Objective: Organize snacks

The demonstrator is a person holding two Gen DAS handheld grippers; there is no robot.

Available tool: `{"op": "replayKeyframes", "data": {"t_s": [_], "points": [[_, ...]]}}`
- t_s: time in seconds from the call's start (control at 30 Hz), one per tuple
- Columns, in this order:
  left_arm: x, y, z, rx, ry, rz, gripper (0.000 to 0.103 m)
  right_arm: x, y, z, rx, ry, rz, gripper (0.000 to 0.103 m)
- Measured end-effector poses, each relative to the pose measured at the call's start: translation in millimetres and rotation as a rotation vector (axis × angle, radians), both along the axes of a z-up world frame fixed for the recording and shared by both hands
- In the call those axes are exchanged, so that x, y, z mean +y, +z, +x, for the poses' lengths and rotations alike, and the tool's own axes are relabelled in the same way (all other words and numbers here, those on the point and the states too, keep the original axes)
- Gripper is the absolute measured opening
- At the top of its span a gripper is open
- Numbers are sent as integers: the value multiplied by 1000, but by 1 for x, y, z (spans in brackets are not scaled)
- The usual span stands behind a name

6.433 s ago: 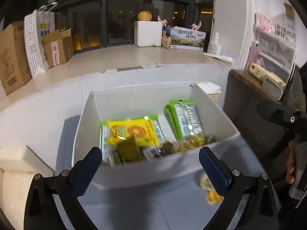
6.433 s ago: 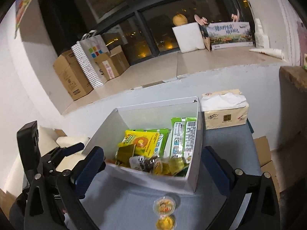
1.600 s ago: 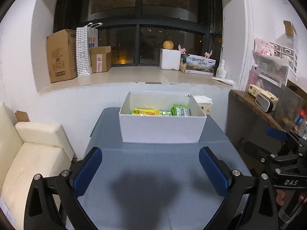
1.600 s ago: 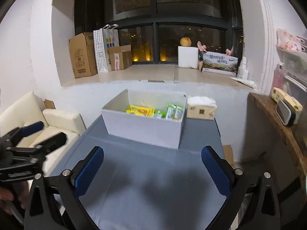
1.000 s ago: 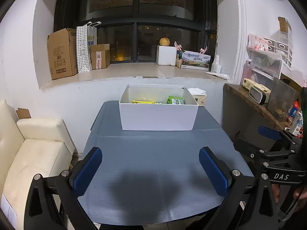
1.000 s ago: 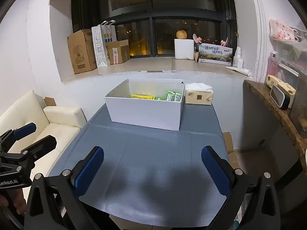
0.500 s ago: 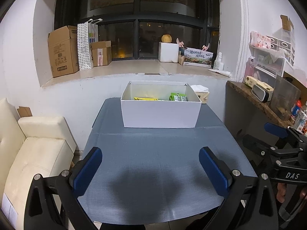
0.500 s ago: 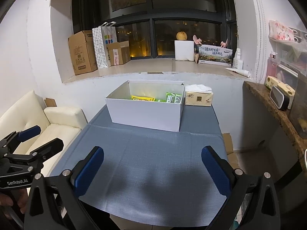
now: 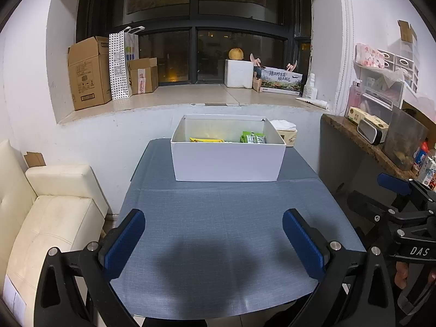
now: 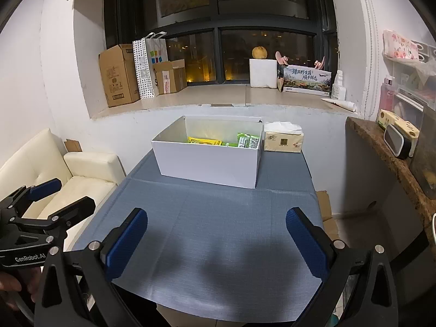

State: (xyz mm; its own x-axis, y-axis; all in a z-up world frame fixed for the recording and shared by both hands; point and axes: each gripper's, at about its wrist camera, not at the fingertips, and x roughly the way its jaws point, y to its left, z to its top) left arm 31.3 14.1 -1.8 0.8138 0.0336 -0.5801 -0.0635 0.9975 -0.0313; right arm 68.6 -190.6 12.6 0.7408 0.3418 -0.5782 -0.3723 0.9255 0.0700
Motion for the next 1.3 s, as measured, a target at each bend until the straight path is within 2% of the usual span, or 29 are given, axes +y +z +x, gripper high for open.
{"op": "replayKeyframes", "data": {"t_s": [1.3], "points": [[-6,3,-3,0,-19,-1,103,-2,2,-7,-4,-1,-1,103]]}}
